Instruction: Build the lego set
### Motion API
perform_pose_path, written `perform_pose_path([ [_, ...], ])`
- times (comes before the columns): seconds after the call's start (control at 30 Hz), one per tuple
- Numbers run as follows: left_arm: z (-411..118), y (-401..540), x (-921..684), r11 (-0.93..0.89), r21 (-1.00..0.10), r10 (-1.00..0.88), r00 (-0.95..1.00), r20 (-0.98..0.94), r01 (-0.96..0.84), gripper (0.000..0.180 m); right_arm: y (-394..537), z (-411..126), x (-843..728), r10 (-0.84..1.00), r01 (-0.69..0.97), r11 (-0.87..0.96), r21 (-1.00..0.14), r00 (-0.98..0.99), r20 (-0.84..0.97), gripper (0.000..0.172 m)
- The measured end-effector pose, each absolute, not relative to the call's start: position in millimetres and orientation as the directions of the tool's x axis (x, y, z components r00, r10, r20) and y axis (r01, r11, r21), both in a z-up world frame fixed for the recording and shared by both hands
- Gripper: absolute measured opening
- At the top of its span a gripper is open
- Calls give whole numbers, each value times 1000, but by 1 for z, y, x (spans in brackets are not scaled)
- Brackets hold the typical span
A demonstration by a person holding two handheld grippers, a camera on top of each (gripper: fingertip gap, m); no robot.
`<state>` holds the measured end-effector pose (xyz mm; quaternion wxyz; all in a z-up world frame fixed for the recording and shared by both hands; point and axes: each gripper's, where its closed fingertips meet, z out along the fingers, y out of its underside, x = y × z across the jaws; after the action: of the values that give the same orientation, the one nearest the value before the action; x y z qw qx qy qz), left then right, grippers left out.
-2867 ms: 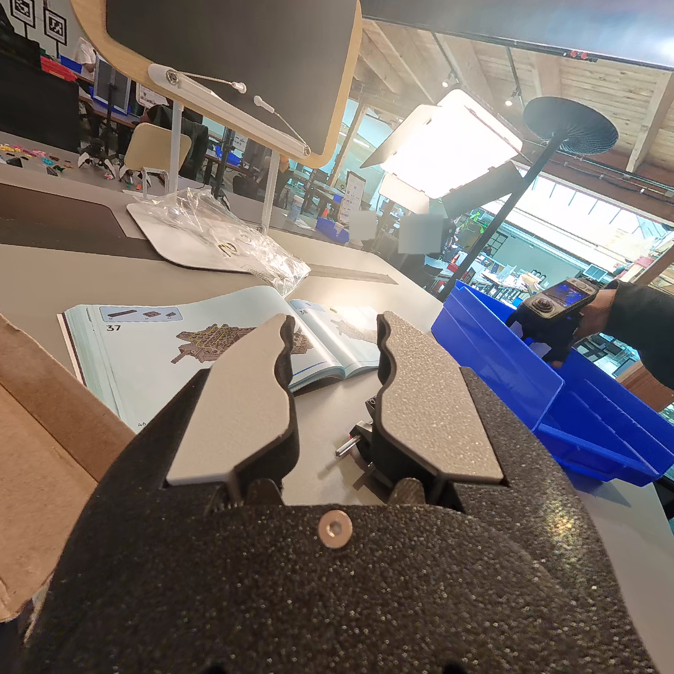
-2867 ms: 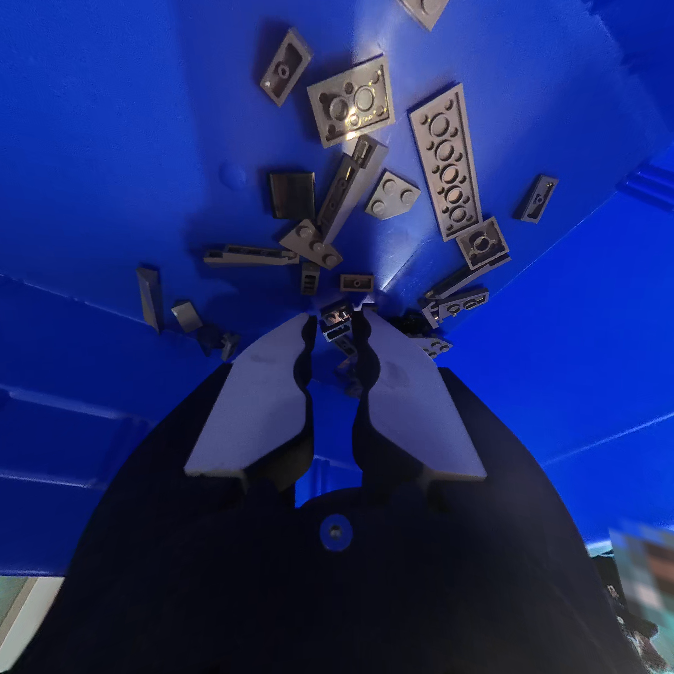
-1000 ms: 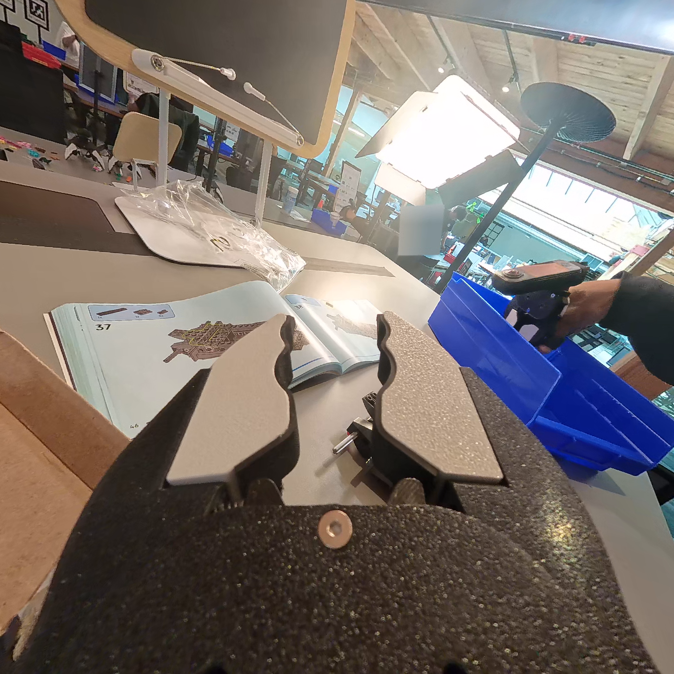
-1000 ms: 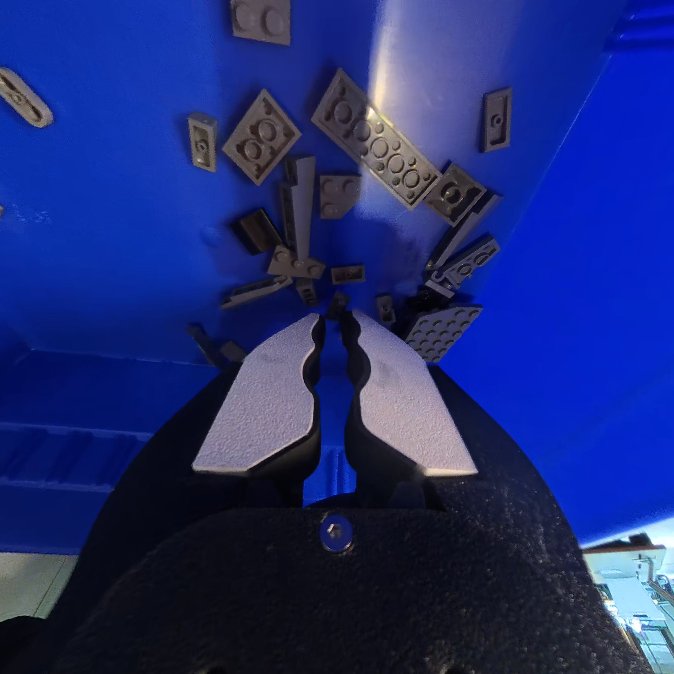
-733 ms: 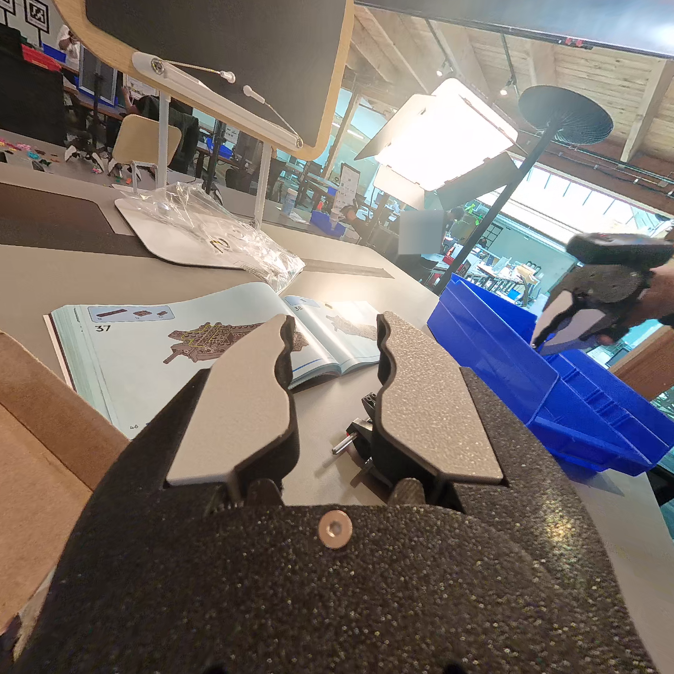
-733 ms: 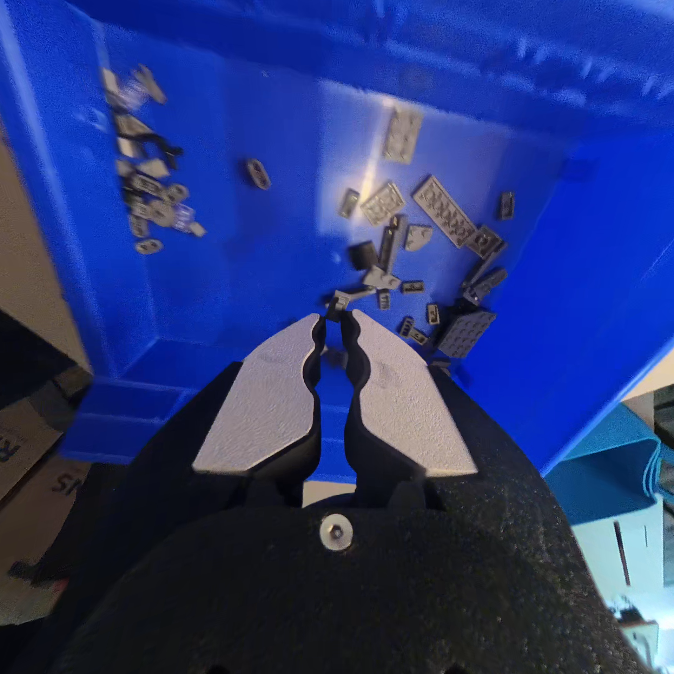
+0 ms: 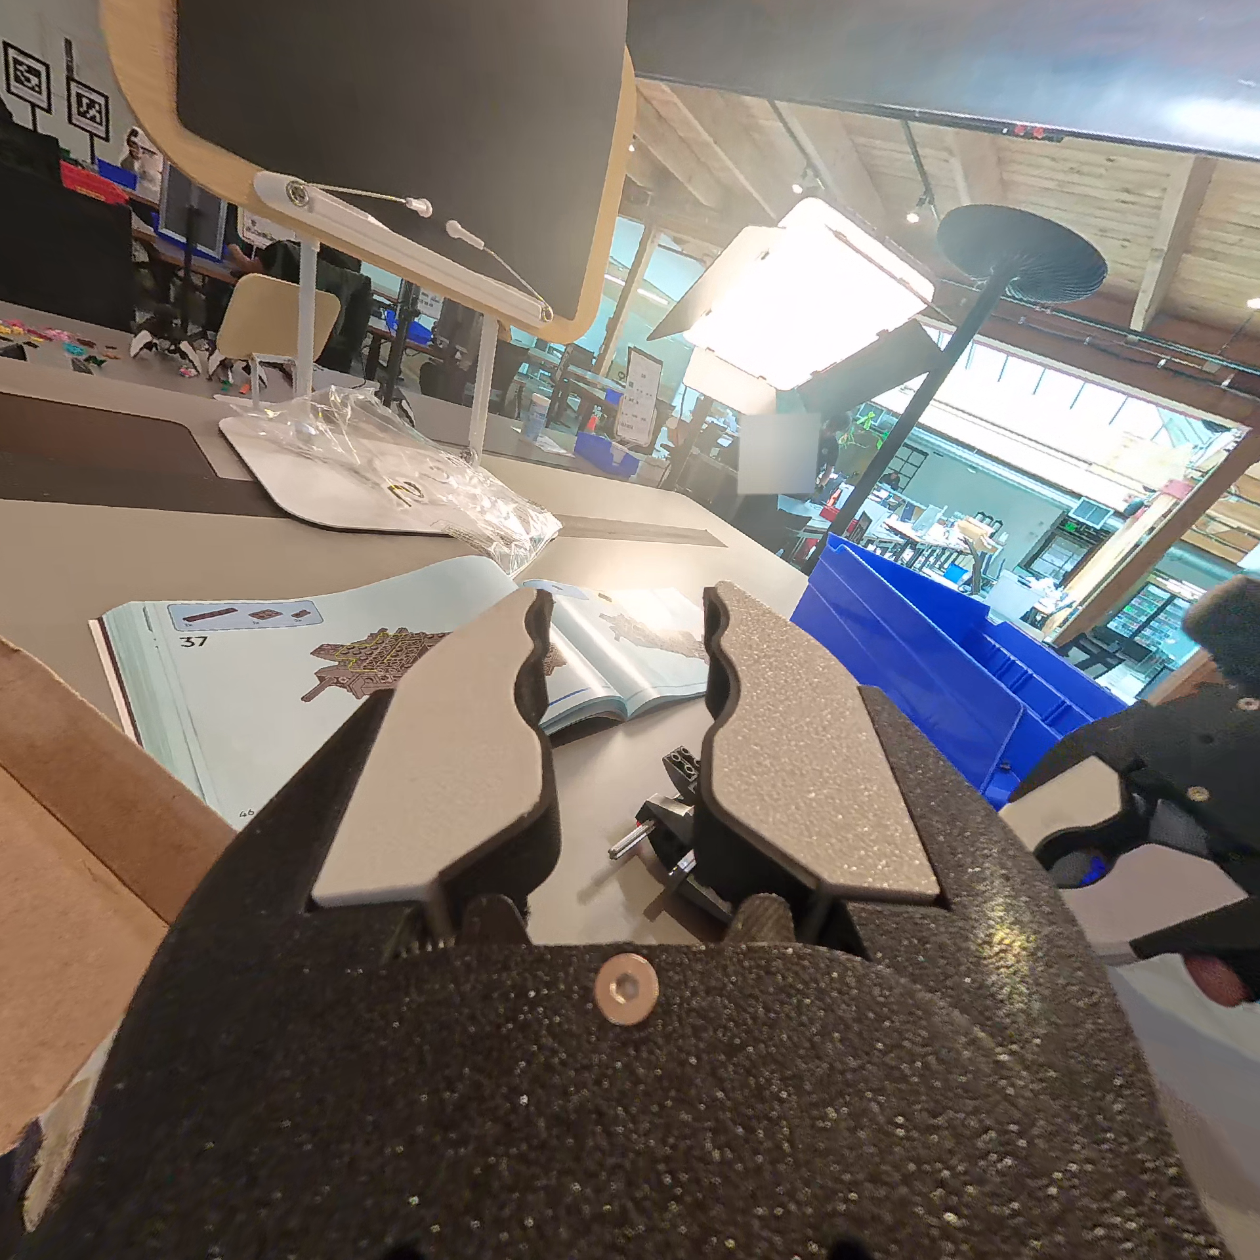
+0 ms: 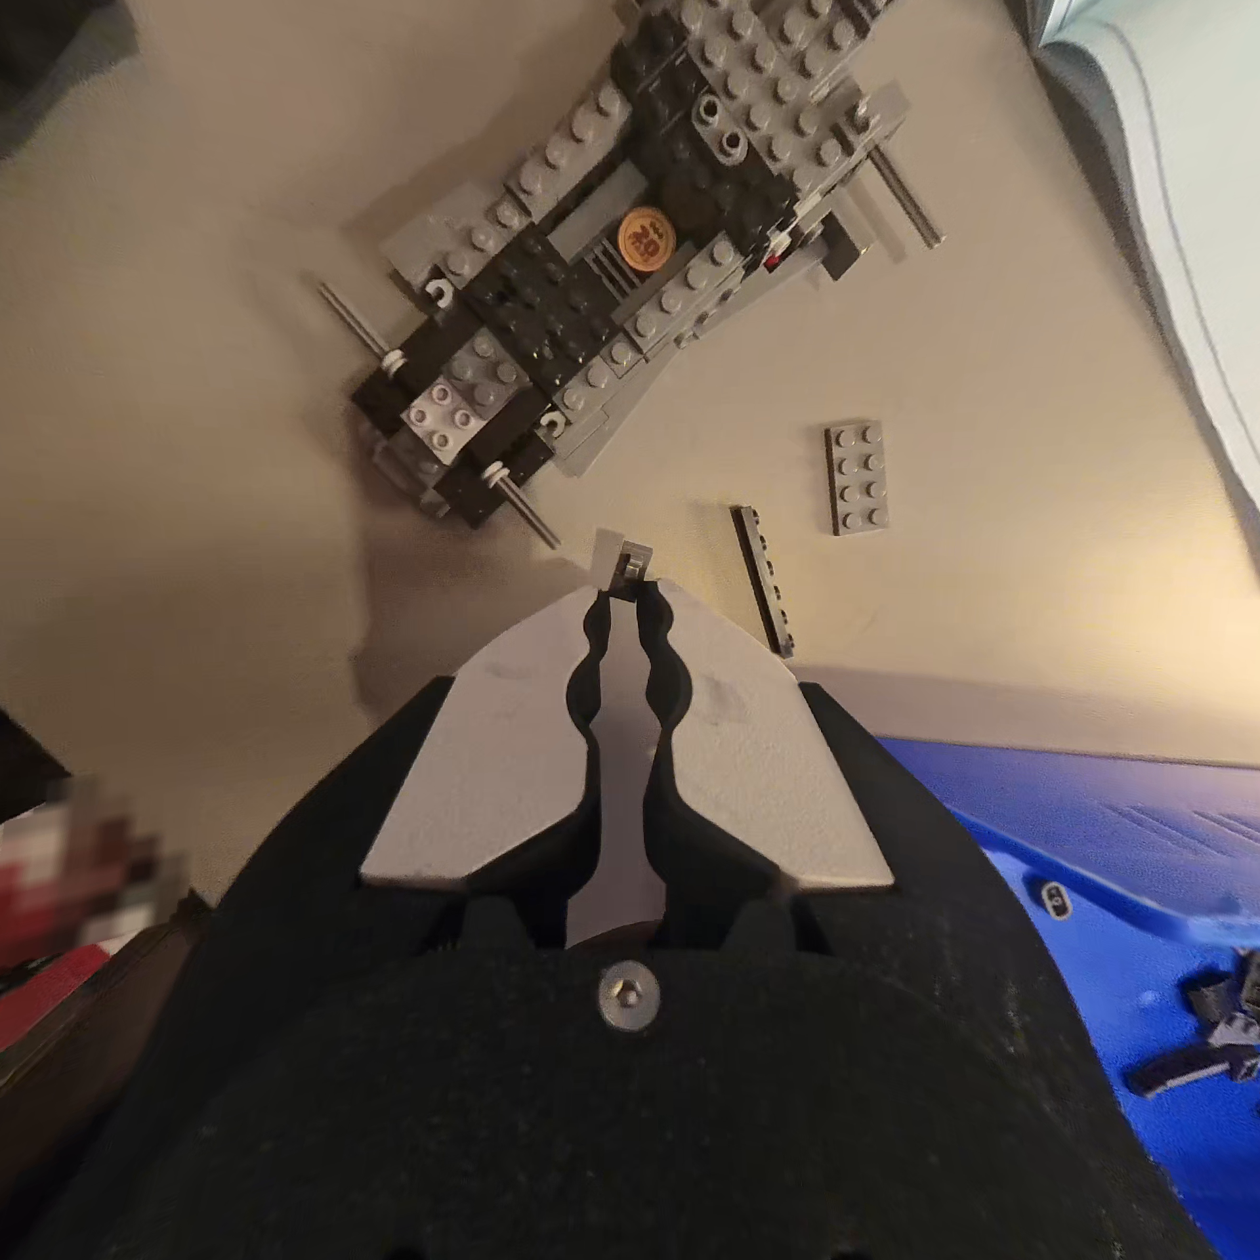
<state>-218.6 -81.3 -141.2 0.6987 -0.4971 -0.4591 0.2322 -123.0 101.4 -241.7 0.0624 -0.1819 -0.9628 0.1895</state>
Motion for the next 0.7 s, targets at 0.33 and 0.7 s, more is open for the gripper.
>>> perform_pose_path([
  [0.33,-126,-89,-209,461,-885,751,504,427,64,46,101,-256,-130,455,372,820,-435,-885,100,12],
  [0.7,-95,-118,-183,394,-901,846,456,278,-182,63,149,-235,-109,588,424,688,-590,-802,109,10],
])
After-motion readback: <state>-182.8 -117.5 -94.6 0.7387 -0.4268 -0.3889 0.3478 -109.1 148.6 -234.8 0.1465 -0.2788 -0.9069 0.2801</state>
